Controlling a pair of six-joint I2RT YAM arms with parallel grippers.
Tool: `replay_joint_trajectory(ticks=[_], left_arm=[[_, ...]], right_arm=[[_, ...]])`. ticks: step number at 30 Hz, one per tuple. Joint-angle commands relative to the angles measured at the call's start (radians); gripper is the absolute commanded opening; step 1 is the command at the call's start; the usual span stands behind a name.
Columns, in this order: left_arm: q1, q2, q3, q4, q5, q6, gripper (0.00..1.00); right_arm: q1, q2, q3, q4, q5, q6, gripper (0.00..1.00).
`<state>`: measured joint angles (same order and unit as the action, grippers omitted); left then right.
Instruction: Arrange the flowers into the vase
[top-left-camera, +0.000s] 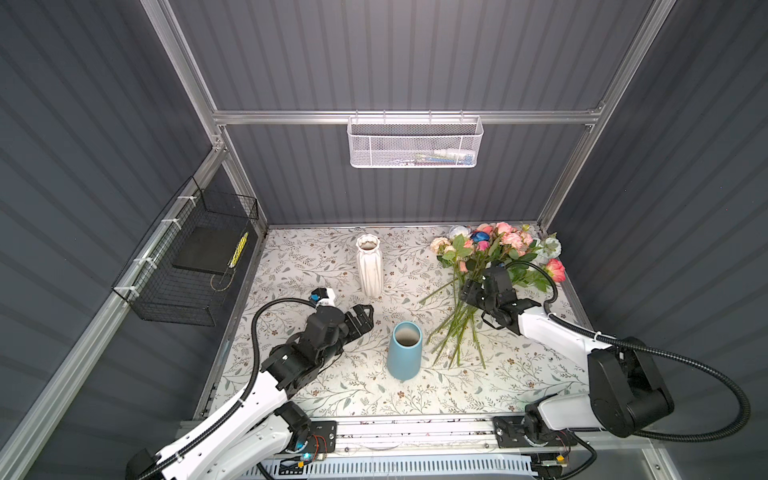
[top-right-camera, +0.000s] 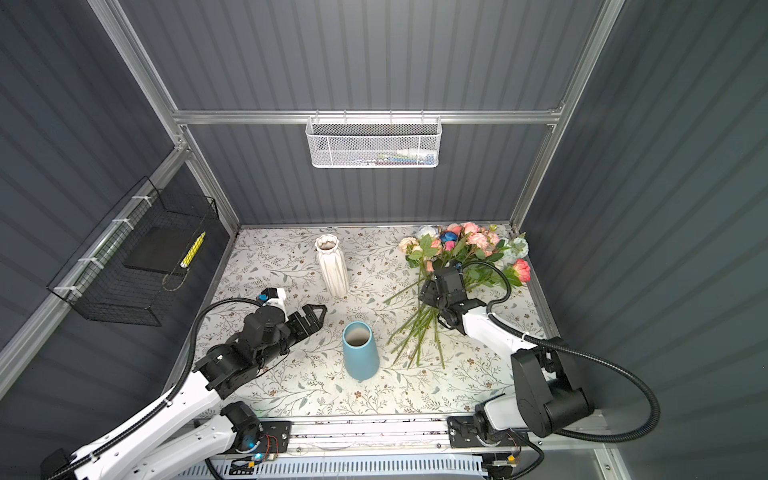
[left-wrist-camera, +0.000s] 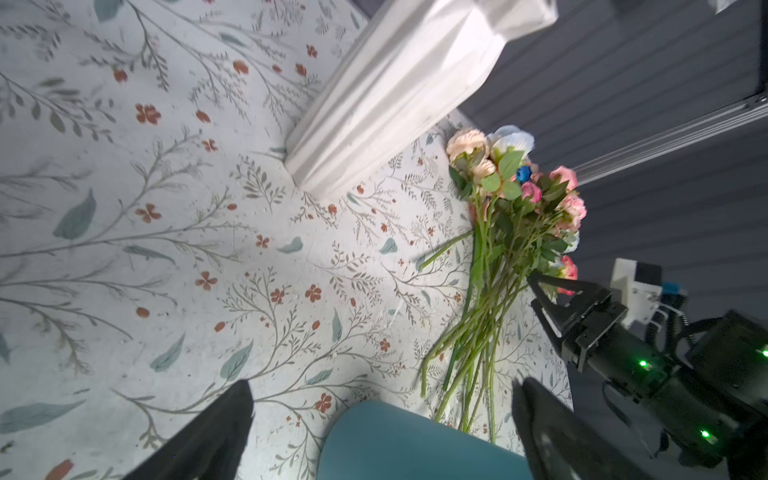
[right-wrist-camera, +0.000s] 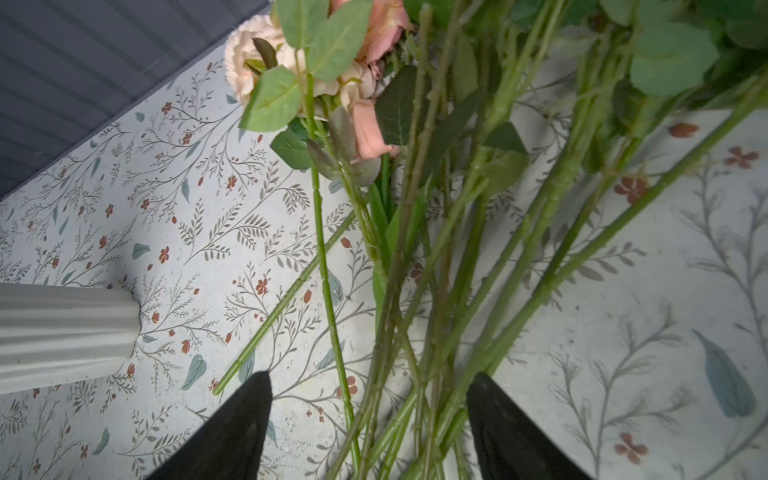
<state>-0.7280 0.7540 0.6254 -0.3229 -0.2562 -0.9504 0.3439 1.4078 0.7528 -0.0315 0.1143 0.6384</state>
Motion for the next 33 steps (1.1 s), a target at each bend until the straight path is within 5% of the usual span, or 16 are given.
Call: replay_joint_trajectory(ticks=[1,21,27,33], left_arm=[[-0.005,-0.041,0.006,-0.039,-0.068,0.074,1.00],[-0.005,-0.016,0.031,-0.097,-0.022,0.133,0.99],[-0.005,-0.018,0.036,-0.102,-0.027,0.133,0.99],[-0.005,-0.022,0.037,-0.116,-0.045,0.118,0.99]], right_arm=[[-0.002,0.006,0.043,-0.090,-0.042,-0.011,0.72],[-0.002,0.564,0.619,-0.352,-0.086,-0.115,0.45],[-0.001,0.606,0.649,-0.370,-0.084,-0.146,0.26],[0.007,0.474,0.542,-0.153,-0.114,-0.228,0.08]])
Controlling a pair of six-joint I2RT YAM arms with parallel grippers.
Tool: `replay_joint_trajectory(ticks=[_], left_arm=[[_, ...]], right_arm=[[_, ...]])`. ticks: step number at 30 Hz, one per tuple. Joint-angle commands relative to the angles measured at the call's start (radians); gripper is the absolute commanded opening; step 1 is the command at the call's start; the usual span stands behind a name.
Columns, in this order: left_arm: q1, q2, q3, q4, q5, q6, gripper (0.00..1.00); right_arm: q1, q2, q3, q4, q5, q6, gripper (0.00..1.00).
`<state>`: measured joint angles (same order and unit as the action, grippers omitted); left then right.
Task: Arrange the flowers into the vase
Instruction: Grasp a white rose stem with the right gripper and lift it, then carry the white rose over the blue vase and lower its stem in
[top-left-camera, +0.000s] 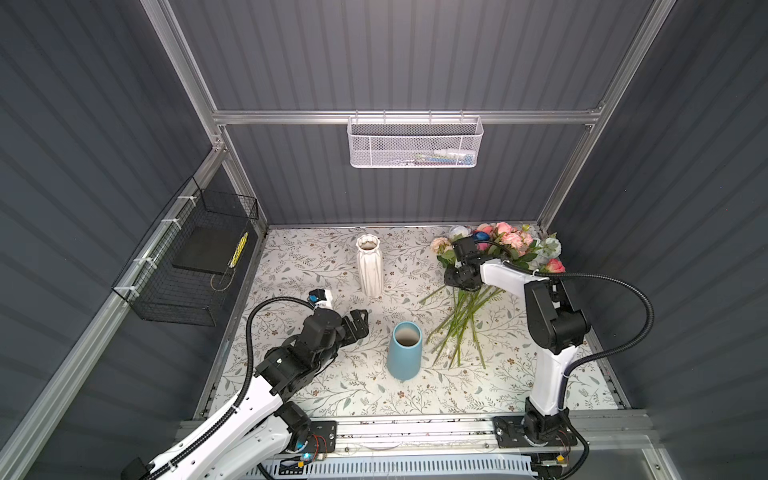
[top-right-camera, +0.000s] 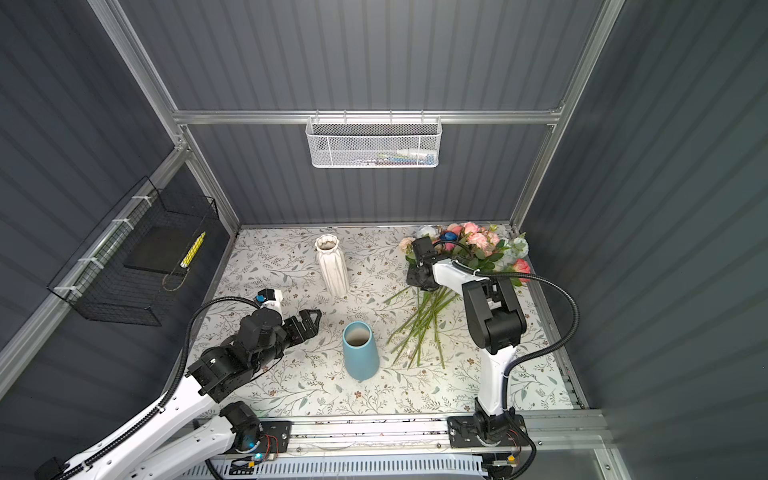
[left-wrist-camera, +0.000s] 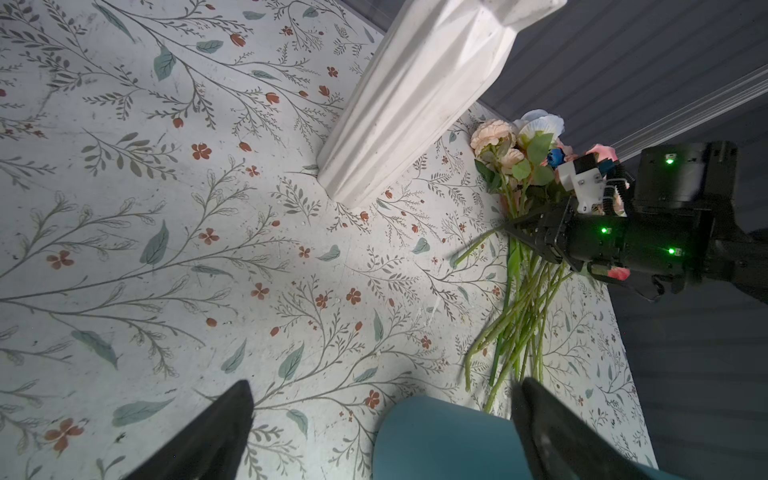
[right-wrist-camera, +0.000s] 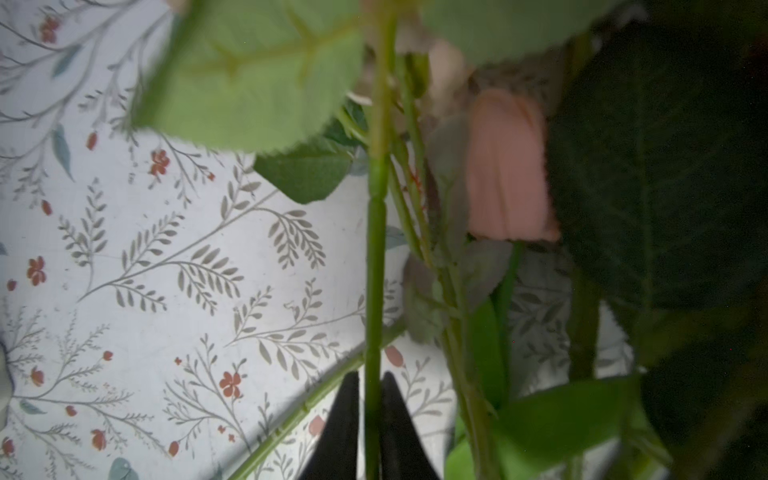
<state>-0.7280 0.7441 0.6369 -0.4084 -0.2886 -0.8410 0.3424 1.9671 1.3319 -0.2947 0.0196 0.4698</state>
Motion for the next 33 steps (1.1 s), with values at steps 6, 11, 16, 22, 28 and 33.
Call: replay_joint_trajectory(ticks=[6,11,16,22,28,33], left_arm=[[-0.005,-0.023,0.023,-0.040,-0.052,-0.006,0.99],[-0.005,-0.039,0.003,-0.032,-0.085,-0.035,1.00],[-0.005,-0.062,-0.012,-0.002,-0.101,-0.038,1.00],[-0.005,-0.048,0.007,0.010,-0.072,0.004,1.00],[-0.004,-0.045,0.019,0.007,-0.032,0.017,1.00],[-0.005,-0.071,0.009,0.012,-0.015,0.023,1.00]], right_arm=[[0.019,-0.273,-0.179,0.379,-0.006,-0.089,0.00],[0.032,-0.431,-0.240,0.537,0.040,-0.089,0.00],[0.063,-0.582,-0.256,0.581,0.066,-0.106,0.00],[0.140,-0.811,-0.260,0.545,0.020,-0.119,0.00],[0.299,-1.001,-0.204,0.472,-0.050,-0.156,0.00],[0.403,-1.020,-0.146,0.466,-0.153,-0.105,0.00]])
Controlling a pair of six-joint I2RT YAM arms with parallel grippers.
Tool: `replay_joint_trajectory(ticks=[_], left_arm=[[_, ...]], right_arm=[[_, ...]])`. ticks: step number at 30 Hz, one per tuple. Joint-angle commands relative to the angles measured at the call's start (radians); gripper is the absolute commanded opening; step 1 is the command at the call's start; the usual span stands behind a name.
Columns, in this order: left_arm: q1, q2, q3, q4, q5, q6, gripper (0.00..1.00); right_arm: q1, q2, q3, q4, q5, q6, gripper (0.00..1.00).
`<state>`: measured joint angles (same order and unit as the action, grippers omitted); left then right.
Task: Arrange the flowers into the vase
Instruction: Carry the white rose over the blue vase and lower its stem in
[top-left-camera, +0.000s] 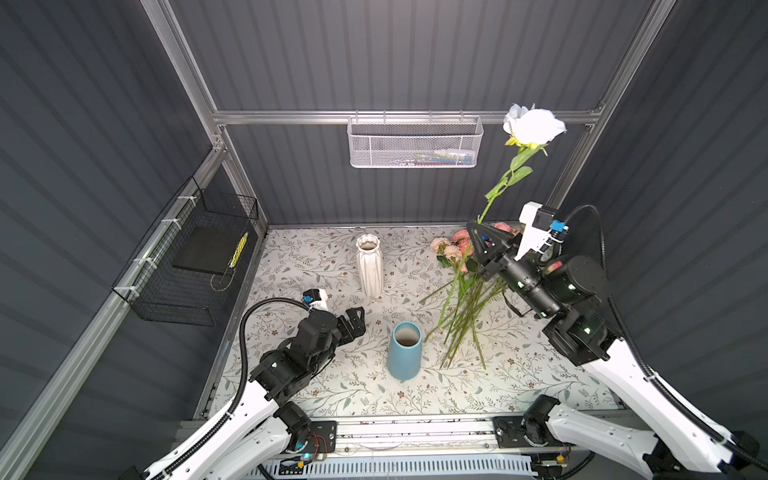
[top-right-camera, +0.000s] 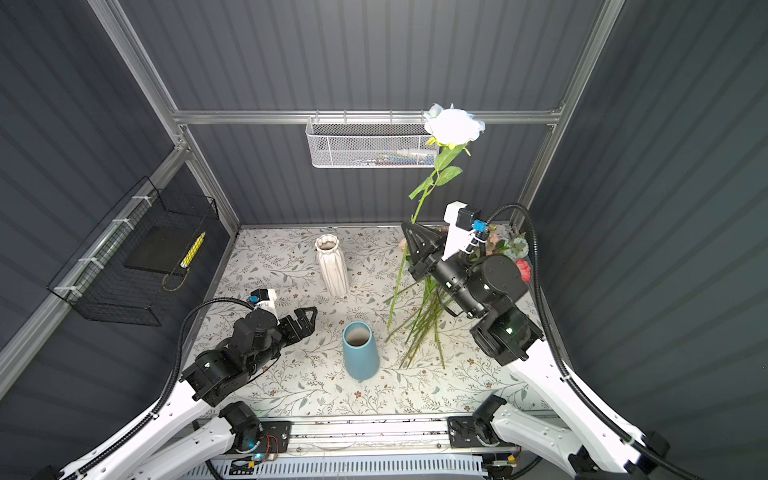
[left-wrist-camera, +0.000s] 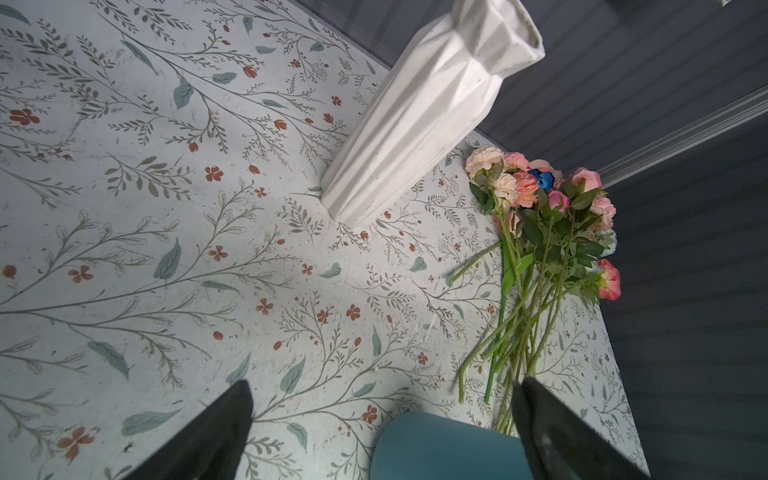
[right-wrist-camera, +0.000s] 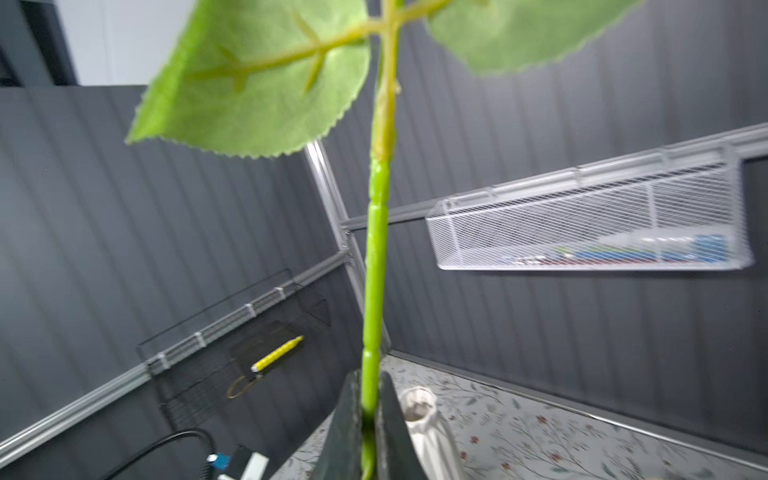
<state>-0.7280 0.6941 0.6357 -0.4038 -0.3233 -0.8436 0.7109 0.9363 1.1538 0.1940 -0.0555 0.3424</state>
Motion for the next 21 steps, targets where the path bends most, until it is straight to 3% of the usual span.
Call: replay_joint_trajectory(ticks=[1,13,21], left_arm=[[-0.005,-0.026,0.009,0.006,0.022,0.027,1.00],[-0.004,-0.074,-0.010,-0.013,0.025,0.014,1.00],[-0.005,-0.075,-0.010,-0.013,0.038,0.018,1.00]], right_arm=[[0.051,0.020,0.039,-0.013,-0.092,0.031,0.00],[0.209,0.214,0.136,0.095,-0.038,-0.054,0.00],[0.244,0.280,0.076,0.115,0.041,-0.113,0.00]])
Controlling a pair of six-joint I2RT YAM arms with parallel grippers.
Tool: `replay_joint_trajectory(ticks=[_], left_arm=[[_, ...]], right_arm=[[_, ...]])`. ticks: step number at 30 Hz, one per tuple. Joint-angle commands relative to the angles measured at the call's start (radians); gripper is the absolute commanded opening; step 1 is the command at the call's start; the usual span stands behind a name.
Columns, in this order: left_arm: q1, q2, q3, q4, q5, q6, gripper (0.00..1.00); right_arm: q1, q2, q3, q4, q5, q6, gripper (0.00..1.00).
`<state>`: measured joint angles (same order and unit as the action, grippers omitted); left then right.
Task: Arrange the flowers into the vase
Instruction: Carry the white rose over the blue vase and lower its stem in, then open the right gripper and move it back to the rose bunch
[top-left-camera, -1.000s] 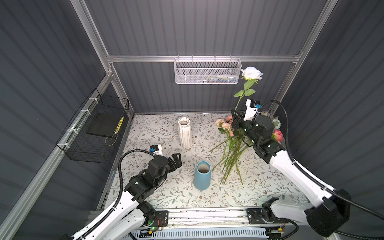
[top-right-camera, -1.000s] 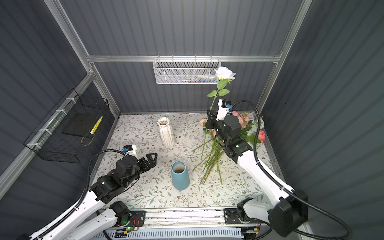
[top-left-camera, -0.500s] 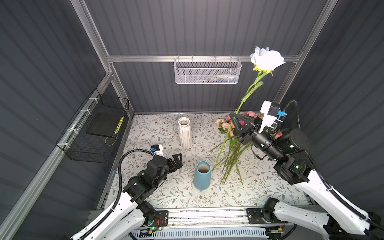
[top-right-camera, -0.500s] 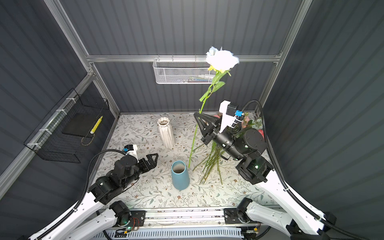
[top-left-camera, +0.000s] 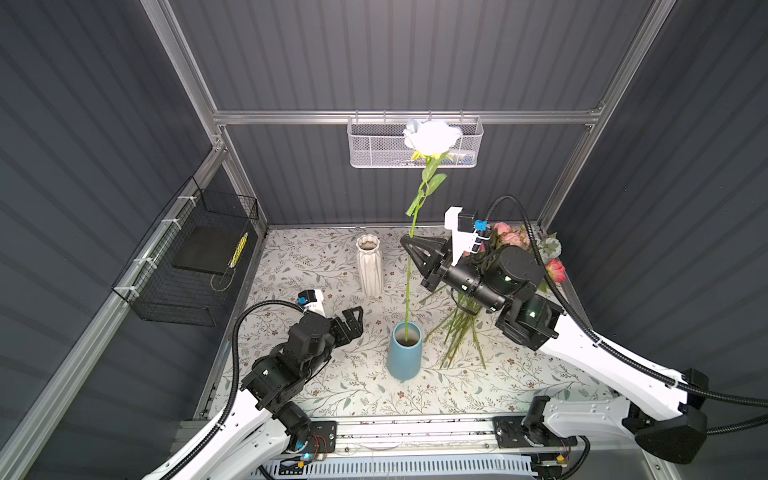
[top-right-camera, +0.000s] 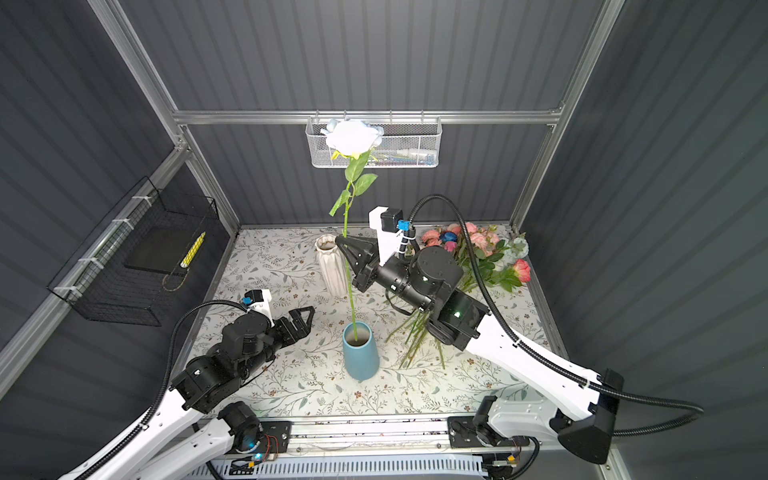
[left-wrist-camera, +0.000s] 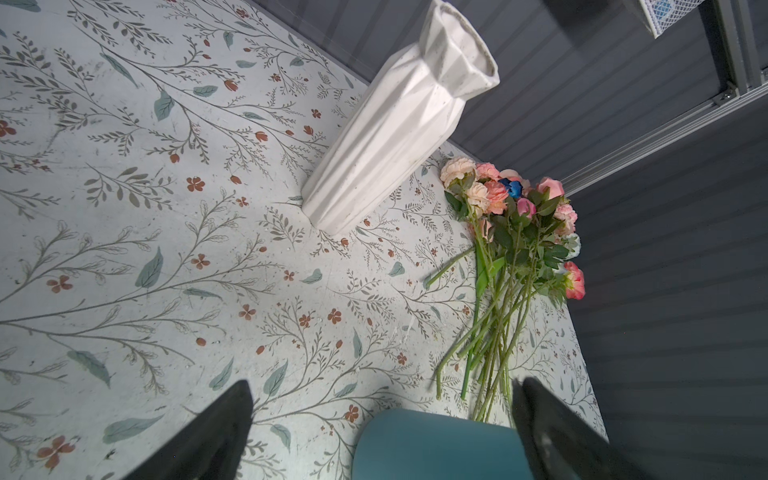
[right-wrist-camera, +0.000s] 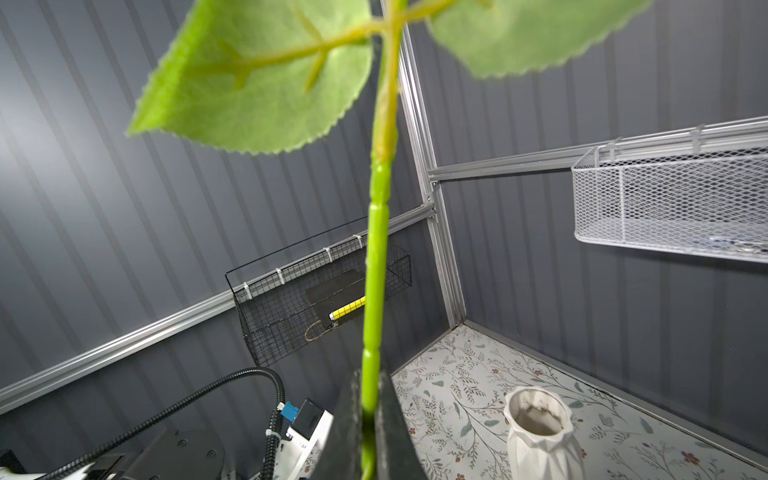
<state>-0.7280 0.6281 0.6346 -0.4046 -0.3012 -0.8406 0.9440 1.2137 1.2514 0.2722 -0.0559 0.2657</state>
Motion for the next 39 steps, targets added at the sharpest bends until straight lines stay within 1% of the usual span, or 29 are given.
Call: replay_joint_trajectory(ticks=[1,5,9,14,18,20,23,28,30,34,36,37,39], left_arm=[[-0.004,-0.011,-0.011,-0.011,0.019,0.015,1.00],[-0.005,-0.020,-0.024,-0.006,0.025,0.008,1.00],[-0.005,-0.018,-0.031,0.000,0.037,0.008,1.00],[-0.005,-0.009,-0.037,0.004,0.056,0.008,1.00],[-0.004,-0.001,-0.038,0.002,0.060,0.011,1.00],[-0.005,0.003,-0.034,-0.003,0.059,0.012,1.00],[-0.005,0.013,-0.029,-0.019,0.045,0.010,1.00],[-0.005,0.031,-0.027,-0.025,0.035,0.011,1.00],[-0.005,0.038,-0.027,-0.025,0.028,0.009,1.00],[-0.005,0.050,-0.027,-0.025,0.021,0.011,1.00],[-0.005,0.053,-0.026,-0.025,0.021,0.011,1.00],[-0.005,0.056,-0.028,-0.025,0.020,0.011,1.00],[-0.005,0.060,-0.030,-0.023,0.020,0.011,1.00]], right_arm=[[0.015,0.002,-0.048,0.045,0.048,-0.032,0.01],[0.026,-0.017,-0.162,0.093,0.062,0.003,0.07],[0.029,-0.020,-0.225,0.084,0.056,0.060,0.14],[0.033,-0.046,-0.317,0.064,0.072,0.145,0.32],[0.034,-0.088,-0.385,0.041,0.086,0.186,0.48],[0.033,-0.139,-0.405,0.004,0.087,0.197,0.55],[0.033,-0.199,-0.440,-0.043,0.110,0.207,0.63],[0.032,-0.311,-0.524,-0.148,0.229,0.225,0.70],[0.028,-0.346,-0.553,-0.200,0.291,0.236,0.72],[-0.002,-0.386,-0.620,-0.279,0.373,0.270,0.74],[-0.043,-0.385,-0.660,-0.304,0.393,0.297,0.74],[-0.079,-0.380,-0.679,-0.315,0.387,0.322,0.74],[-0.173,-0.362,-0.711,-0.321,0.327,0.371,0.73]])
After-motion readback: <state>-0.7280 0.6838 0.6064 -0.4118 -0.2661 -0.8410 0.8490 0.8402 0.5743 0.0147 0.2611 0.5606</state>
